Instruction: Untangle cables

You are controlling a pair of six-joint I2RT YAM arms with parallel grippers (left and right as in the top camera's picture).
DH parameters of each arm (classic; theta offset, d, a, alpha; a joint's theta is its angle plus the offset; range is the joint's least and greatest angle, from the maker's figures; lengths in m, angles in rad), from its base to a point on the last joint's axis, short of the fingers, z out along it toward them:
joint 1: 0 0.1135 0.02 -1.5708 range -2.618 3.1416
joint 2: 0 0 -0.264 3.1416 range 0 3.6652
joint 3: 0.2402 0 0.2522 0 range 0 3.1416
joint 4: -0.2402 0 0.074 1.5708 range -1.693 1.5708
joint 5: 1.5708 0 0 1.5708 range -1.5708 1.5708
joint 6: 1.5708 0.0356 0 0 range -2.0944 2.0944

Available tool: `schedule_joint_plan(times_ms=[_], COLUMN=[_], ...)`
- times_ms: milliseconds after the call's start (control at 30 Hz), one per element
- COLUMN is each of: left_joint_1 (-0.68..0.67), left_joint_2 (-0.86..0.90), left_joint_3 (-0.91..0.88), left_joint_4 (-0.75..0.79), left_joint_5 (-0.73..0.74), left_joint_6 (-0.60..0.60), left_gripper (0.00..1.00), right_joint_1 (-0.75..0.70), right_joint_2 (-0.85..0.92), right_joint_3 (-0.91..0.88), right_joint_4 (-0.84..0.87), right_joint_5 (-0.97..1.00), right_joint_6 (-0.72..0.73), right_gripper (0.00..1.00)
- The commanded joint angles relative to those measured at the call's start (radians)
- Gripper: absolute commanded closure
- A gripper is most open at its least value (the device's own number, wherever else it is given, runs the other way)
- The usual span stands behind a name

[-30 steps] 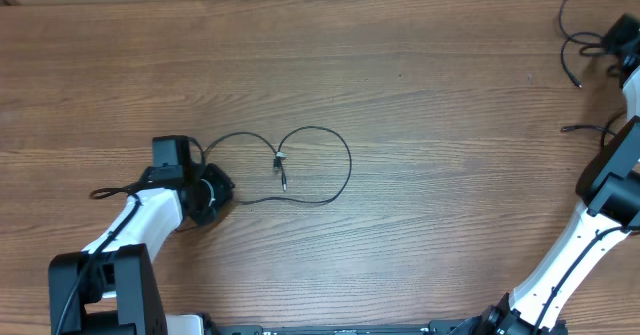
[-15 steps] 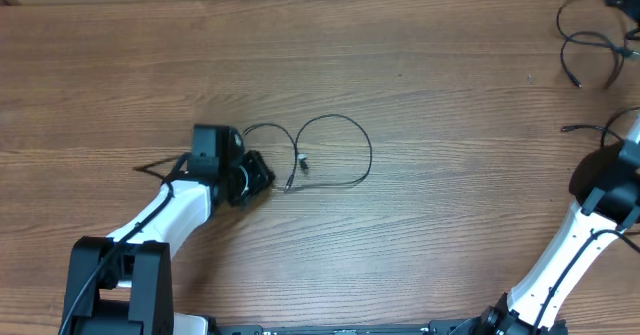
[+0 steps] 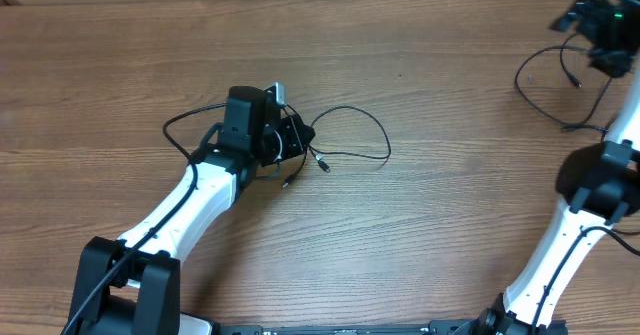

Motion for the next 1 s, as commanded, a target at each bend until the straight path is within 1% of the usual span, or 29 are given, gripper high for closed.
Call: schedule_joint_plan(times_ms=[0, 33, 100, 133, 167, 200, 267, 333, 400, 567, 633, 667, 700, 767, 800, 900, 933, 967], left_joint_1=[-0.014, -0.014, -0.015, -0.015, -0.015, -0.015, -0.015, -0.015, -0.015, -0.015, -0.015, -0.015, -0.015, -0.015, -0.015, -0.015, -0.015, -0.015], left_joint_2=[0.006, 0.006, 0.006, 0.006, 0.006, 0.006, 0.006, 0.006, 0.006, 0.006, 0.006, 0.006, 0.006, 0.006, 0.006, 0.006, 0.006, 0.006], left_joint_3=[0.021, 0.021, 0.021, 0.021, 0.021, 0.021, 0.021, 0.021, 0.021, 0.021, 0.021, 0.021, 0.021, 0.021, 0.021, 0.021, 0.021, 0.021], left_joint_4=[-0.016, -0.028, -0.061, -0.077, -0.09, -0.101, -0.113, -0.113, -0.113, -0.118, -0.116, -0.117, -0.117, -0.116, -0.116, -0.117, -0.117, -0.117], left_joint_5=[-0.024, -0.033, -0.057, -0.07, -0.08, -0.091, -0.103, -0.105, -0.105, -0.105, -0.112, -0.118, -0.124, -0.129, -0.129, -0.135, -0.14, -0.148], left_joint_6=[0.026, 0.026, 0.026, 0.027, 0.026, 0.026, 0.026, 0.026, 0.022, 0.023, 0.022, 0.023, 0.023, 0.023, 0.023, 0.023, 0.022, 0.022], left_gripper=[0.96, 0.96, 0.96, 0.96, 0.96, 0.96, 0.96, 0.95, 0.95, 0.95, 0.96, 0.95, 0.95, 0.95, 0.95, 0.96, 0.96, 0.96], right_joint_1=[0.045, 0.047, 0.048, 0.045, 0.042, 0.039, 0.035, 0.03, 0.026, 0.025, 0.025, 0.025, 0.025, 0.025, 0.026, 0.026, 0.026, 0.026], right_joint_2=[0.001, 0.002, 0.003, 0.003, 0.003, 0.003, 0.003, 0.003, 0.003, 0.003, 0.003, 0.003, 0.003, 0.003, 0.003, 0.003, 0.002, 0.002], right_joint_3=[-0.002, -0.007, -0.026, -0.038, -0.053, -0.077, -0.141, -0.219, -0.319, -0.573, -0.651, -0.69, -0.718, -0.759, -0.772, -0.771, -0.766, -0.761], right_joint_4=[0.007, 0.011, 0.019, 0.021, 0.03, 0.047, 0.082, 0.122, 0.192, 0.388, 0.433, 0.455, 0.47, 0.495, 0.51, 0.543, 0.557, 0.574], right_joint_5=[0.149, 0.201, 0.272, 0.291, 0.3, 0.29, 0.205, 0.068, -0.013, 0.095, 0.106, 0.106, 0.105, 0.106, 0.105, 0.106, 0.105, 0.105], right_joint_6=[0.065, 0.091, 0.109, 0.108, 0.091, 0.033, -0.14, -0.286, -0.378, -0.394, -0.394, -0.395, -0.395, -0.394, -0.394, -0.382, -0.372, -0.359], right_gripper=[0.0, 0.0, 0.24, 0.28, 0.29, 0.28, 0.2, 0.11, 0.07, 0.06, 0.09, 0.13, 0.21, 0.38, 0.53, 0.89, 0.96, 0.96])
